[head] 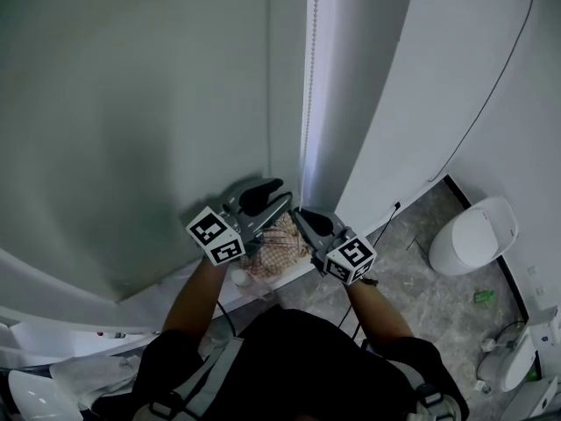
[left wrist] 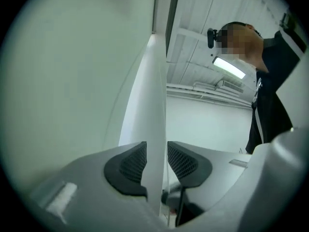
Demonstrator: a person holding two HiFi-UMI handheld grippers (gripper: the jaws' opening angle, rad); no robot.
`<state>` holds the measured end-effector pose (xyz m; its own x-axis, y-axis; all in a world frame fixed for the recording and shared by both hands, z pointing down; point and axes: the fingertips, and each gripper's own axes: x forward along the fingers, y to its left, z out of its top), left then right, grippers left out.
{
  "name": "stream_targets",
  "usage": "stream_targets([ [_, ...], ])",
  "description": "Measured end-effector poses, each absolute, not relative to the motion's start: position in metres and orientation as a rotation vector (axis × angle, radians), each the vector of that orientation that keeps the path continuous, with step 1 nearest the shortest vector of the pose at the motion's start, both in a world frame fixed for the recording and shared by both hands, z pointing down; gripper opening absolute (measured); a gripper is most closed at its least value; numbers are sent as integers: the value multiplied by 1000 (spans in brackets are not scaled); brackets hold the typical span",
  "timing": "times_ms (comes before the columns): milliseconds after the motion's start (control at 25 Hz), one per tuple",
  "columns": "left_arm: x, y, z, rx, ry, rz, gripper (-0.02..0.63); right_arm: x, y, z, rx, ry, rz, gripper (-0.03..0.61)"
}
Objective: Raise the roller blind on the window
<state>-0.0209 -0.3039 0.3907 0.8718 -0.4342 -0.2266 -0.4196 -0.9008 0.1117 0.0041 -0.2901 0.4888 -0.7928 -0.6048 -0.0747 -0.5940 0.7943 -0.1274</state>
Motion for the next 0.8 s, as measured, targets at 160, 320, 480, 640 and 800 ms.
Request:
stream_targets([
  [160,-3,-319,322,3036,-576,-508,140,3,-290,490,-962,2889,-134,11],
  [320,15,-323,283,3038,-470,-595,140,6,-288,488,-964,2900,-128,11],
  [480,16,-313,268,3055,-393,-663,140,1,-286,491,-974,2905,-133,12],
  [640,18,-308,263,3086,-395,-677,23,1,-288,492,-986,2906,-130,11],
  [800,15,-311,266,3079,-433,-670,17,2,-287,492,-980,2895,-140,12],
])
